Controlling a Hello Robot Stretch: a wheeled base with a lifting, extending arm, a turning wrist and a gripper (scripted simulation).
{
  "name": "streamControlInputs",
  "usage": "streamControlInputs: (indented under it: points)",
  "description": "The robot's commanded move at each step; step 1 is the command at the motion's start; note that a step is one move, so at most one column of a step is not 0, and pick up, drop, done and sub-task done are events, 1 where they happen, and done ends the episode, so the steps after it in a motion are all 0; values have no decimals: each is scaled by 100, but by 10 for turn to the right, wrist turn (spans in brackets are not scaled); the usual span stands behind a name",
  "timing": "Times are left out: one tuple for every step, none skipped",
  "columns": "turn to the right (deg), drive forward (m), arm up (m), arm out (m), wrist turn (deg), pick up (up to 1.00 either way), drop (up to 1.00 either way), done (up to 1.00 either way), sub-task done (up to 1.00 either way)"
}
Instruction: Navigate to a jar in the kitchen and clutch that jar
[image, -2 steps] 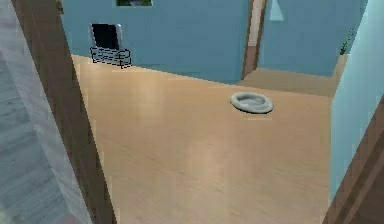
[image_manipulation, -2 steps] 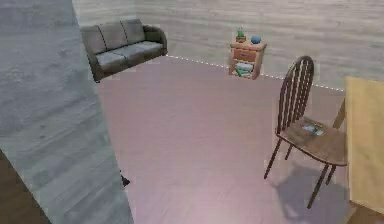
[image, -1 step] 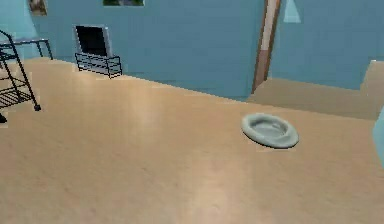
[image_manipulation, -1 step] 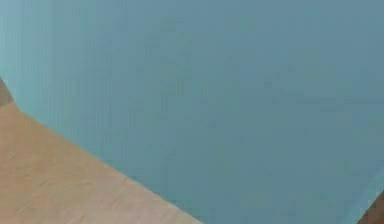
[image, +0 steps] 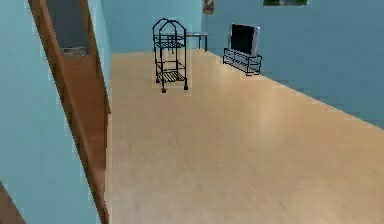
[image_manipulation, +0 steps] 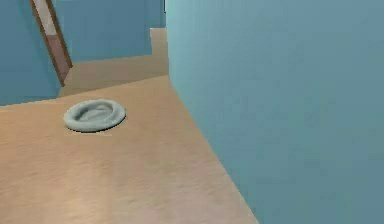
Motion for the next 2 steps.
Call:
streamControlInputs:
  points:
    - [0,30,0,0,0,0,0,0,0]
    - [-180,0,0,0,0,0,0,0,0]
